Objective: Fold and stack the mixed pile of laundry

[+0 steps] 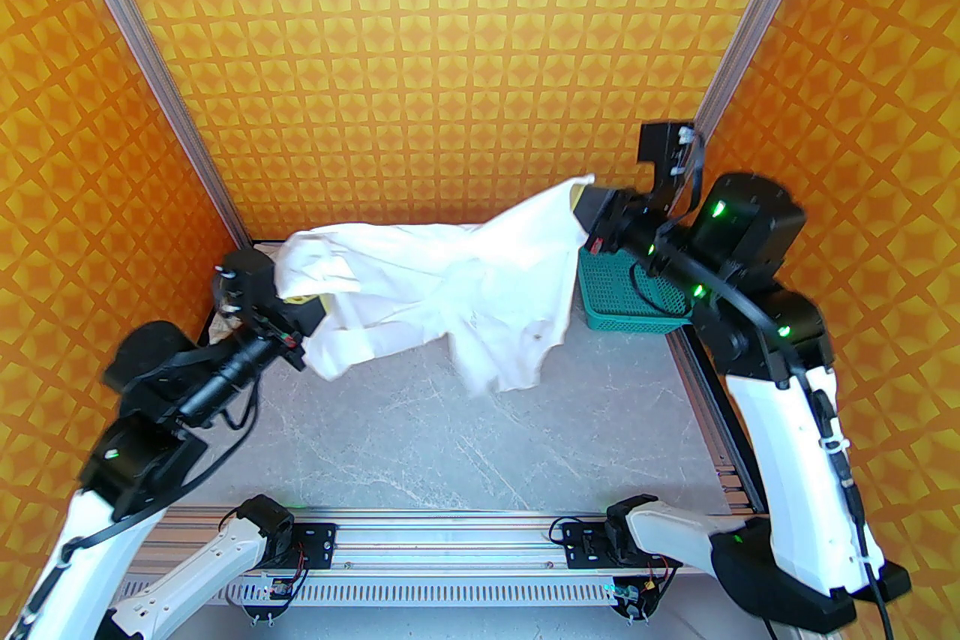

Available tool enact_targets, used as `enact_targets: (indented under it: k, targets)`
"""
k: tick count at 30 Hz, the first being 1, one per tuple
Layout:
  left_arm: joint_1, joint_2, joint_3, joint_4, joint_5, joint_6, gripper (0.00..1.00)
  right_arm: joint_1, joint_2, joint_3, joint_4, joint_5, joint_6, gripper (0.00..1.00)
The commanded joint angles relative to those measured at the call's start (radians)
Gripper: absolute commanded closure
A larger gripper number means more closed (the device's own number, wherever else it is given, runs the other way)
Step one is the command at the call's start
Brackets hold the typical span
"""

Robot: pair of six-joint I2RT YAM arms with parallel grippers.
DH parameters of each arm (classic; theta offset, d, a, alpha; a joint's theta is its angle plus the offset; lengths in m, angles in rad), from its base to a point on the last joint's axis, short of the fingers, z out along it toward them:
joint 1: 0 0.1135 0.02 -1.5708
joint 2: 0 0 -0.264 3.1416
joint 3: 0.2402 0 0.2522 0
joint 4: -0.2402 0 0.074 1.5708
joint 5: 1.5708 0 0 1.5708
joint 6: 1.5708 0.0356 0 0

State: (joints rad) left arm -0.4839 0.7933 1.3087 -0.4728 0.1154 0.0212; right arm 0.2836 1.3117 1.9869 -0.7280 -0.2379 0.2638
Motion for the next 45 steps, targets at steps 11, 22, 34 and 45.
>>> enact_targets:
  k: [11, 22, 34, 45]
  targets:
    - [0.015, -0.073, 0.161, -0.232, -0.022, 0.065, 1.0, -0.003, 0.003, 0.17, -0.188, 0.078, -0.083, 1.0]
    - [0.015, -0.121, 0.32, -0.331, 0.042, 0.118, 1.0, -0.004, -0.187, 0.194, -0.262, 0.174, -0.115, 1.0]
    - [0.196, 0.421, 0.391, -0.357, -0.229, -0.022, 1.0, -0.009, 0.303, 0.343, -0.222, 0.221, -0.144, 1.0]
    - [0.39, 0.874, 0.094, -0.023, -0.105, -0.185, 0.38, -0.067, 0.976, 0.673, -0.334, 0.229, -0.121, 0.35]
